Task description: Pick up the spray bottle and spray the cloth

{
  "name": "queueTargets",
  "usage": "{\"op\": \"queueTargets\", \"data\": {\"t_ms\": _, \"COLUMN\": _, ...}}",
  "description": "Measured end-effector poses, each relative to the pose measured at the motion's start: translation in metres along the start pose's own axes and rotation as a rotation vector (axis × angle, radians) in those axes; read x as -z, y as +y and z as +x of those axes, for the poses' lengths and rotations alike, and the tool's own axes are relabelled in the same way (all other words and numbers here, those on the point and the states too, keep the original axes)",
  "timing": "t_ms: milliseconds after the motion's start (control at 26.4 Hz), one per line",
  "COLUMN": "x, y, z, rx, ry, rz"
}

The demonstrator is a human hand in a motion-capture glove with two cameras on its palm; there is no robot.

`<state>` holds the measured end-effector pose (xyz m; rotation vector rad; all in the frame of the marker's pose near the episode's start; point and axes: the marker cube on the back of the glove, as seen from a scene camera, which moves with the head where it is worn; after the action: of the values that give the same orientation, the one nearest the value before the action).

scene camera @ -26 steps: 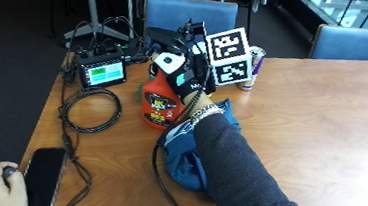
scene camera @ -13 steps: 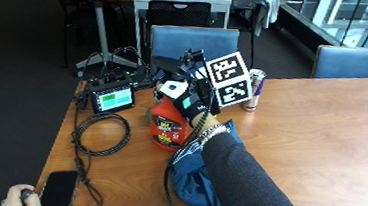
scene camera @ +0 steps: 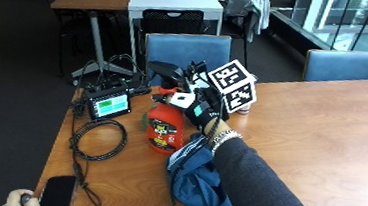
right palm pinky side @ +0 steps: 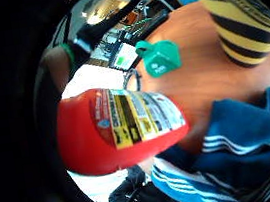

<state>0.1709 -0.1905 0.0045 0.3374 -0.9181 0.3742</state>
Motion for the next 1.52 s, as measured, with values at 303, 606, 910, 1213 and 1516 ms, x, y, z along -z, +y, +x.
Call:
{"op": "queueTargets", "data": {"t_ms": 303, "x": 0.041, "y": 0.031, "z": -0.007, "rx": 0.013, "ry": 0.357, "rz": -0.001}}
{"op": "queueTargets", "data": {"t_ms": 606, "x": 0.064, "y": 0.104, "z": -0.013, "rx": 0.024, "ry": 0.788, "rz": -0.006}}
{"op": "queueTargets", "data": {"t_ms": 910, "x": 0.025, "y": 0.185, "z": -0.052, "rx": 0.235, "ry": 1.052, "rz": -0.256}}
{"op": "queueTargets", "data": {"t_ms": 1213, "x": -0.006, "y": 0.228, "z": -0.067, "rx": 0.382, "ry": 1.086, "rz": -0.314}}
{"op": "queueTargets", "data": {"t_ms": 1516, "x": -0.032, "y": 0.254, "z": -0.056, "rx": 0.407, "ry": 1.034, "rz": -0.384}}
